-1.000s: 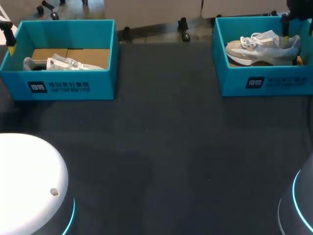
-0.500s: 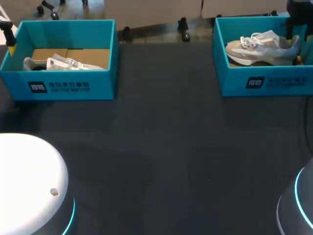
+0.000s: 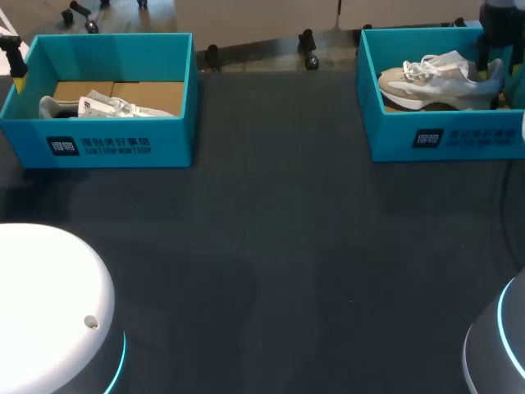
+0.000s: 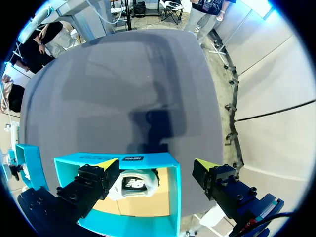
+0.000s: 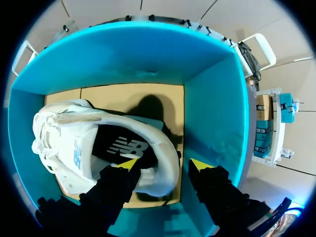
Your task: Take the shoe out of the shoebox, open the shoe tongue, remove and reinsert the insole, then place the shoe into the shoebox
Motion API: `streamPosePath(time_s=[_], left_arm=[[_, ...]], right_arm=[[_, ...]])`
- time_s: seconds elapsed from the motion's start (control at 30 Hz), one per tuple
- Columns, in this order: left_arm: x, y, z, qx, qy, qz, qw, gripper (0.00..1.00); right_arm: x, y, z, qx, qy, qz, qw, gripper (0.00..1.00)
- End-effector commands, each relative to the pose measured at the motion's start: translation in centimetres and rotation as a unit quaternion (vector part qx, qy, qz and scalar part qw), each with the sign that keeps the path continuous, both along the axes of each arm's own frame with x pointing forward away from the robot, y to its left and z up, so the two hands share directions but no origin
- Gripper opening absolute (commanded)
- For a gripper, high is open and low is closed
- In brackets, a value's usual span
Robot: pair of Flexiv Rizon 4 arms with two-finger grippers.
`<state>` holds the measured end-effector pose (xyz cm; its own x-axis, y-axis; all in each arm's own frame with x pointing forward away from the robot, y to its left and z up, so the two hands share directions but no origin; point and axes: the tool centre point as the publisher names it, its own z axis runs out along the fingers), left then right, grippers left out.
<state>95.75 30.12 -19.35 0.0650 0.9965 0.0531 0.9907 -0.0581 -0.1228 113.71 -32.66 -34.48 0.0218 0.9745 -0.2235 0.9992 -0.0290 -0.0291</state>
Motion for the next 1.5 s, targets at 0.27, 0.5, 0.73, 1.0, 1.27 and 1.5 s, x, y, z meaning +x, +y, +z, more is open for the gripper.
streamPosePath(time_s=[0.27, 0.5, 0.73, 1.0, 1.27, 1.5], left_arm=[[0.0, 0.0, 0.1, 0.001, 0.000, 0.000, 1.000, 1.00], [0.0, 0.0, 0.1, 0.001, 0.000, 0.000, 1.000, 1.00], [0.0, 0.0, 0.1, 0.001, 0.000, 0.000, 1.000, 1.00], [0.0, 0.0, 0.1, 0.001, 0.000, 0.000, 1.000, 1.00], [0.0, 0.0, 0.1, 0.001, 0.000, 0.000, 1.000, 1.00], [0.0, 0.0, 0.1, 0.001, 0.000, 0.000, 1.000, 1.00]], right_arm=[[0.9, -0.5, -1.1, 0.007, 0.019, -0.011, 1.000, 0.60], [0.4, -0.3, -1.9, 0.016, 0.025, -0.021, 0.999, 0.65], [0.1, 0.0, -2.1, 0.023, 0.028, -0.029, 0.999, 0.69], [-0.1, 0.4, -2.6, 0.032, 0.028, -0.039, 0.998, 0.62], [-0.5, 0.4, -2.9, 0.047, 0.030, -0.050, 0.997, 0.58], [-0.7, 1.2, -2.6, 0.044, 0.027, -0.046, 0.998, 0.46]])
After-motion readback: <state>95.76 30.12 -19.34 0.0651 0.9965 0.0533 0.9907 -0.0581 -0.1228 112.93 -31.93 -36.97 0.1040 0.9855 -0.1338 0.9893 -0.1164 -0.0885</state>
